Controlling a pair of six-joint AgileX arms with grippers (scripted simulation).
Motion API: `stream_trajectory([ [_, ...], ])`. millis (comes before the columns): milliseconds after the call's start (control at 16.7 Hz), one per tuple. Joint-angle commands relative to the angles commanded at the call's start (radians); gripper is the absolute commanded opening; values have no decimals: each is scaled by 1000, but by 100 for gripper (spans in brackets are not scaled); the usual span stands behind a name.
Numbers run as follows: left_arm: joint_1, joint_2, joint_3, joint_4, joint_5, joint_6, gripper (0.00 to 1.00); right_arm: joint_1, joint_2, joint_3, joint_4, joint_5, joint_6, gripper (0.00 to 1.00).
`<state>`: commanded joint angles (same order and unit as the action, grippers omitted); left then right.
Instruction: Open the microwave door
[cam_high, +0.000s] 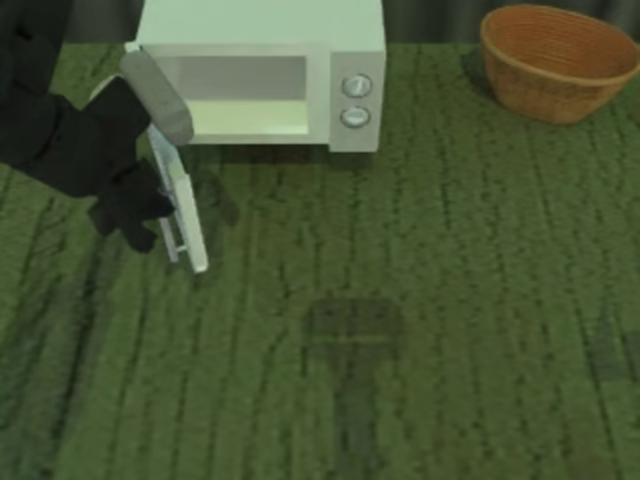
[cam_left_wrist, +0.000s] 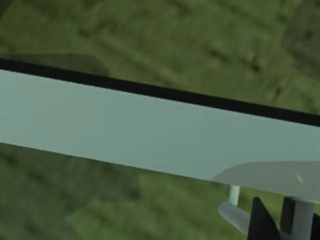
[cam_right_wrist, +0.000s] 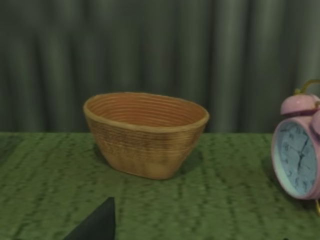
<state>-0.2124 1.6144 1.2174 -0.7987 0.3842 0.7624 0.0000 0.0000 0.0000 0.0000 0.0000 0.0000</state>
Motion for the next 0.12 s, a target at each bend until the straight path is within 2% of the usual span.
stream_trajectory([
  [120, 0, 0, 0, 0, 0, 0, 0, 0, 0, 0, 0, 0, 0, 100],
])
